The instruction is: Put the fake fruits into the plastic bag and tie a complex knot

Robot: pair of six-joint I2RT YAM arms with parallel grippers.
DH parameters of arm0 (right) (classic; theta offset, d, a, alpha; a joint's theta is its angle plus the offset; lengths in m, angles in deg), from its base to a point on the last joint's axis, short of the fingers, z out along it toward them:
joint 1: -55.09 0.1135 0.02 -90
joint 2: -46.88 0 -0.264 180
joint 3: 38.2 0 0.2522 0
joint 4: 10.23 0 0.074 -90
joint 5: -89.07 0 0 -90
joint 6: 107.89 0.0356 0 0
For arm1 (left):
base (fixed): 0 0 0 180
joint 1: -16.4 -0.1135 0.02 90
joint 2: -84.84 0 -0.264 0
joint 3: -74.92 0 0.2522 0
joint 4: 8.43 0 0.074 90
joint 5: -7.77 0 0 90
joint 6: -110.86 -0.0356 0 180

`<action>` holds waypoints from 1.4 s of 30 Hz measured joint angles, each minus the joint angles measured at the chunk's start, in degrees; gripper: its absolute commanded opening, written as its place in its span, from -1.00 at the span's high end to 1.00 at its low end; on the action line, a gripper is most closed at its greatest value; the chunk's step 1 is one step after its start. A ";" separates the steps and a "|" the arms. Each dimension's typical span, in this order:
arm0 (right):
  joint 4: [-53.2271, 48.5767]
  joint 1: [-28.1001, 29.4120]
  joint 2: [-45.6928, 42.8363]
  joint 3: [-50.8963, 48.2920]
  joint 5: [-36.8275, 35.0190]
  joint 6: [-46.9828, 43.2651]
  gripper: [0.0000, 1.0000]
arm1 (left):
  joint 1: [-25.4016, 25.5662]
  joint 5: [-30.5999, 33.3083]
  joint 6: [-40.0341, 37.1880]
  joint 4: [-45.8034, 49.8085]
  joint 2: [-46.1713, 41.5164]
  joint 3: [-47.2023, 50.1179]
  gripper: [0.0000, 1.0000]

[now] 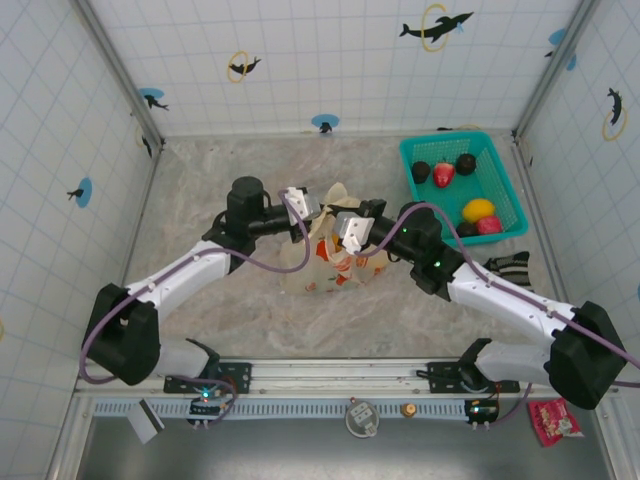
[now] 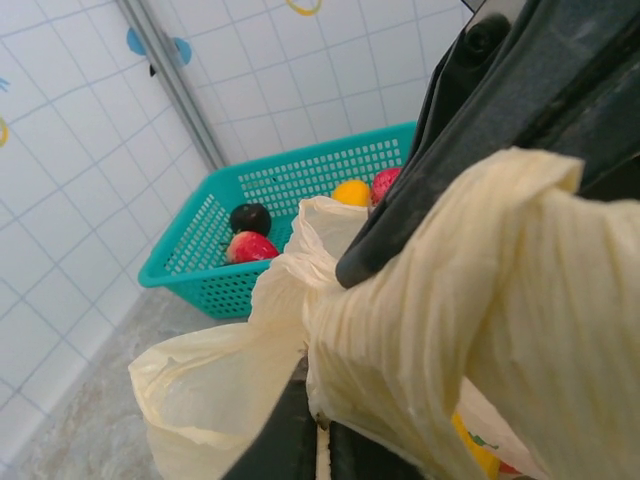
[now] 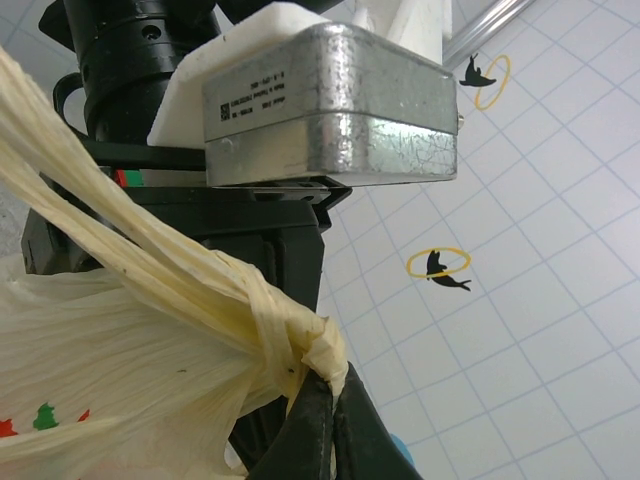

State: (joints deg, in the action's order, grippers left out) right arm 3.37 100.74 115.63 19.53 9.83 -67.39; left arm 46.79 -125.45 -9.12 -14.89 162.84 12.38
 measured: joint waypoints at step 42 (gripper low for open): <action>-25.03 5.40 -5.16 6.86 10.69 93.29 -0.03 | 10.12 36.46 15.47 -10.01 -10.14 13.29 1.00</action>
State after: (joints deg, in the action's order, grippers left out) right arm -21.66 106.14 110.47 26.39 20.52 25.90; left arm 56.91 -88.99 6.36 -24.90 152.70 25.67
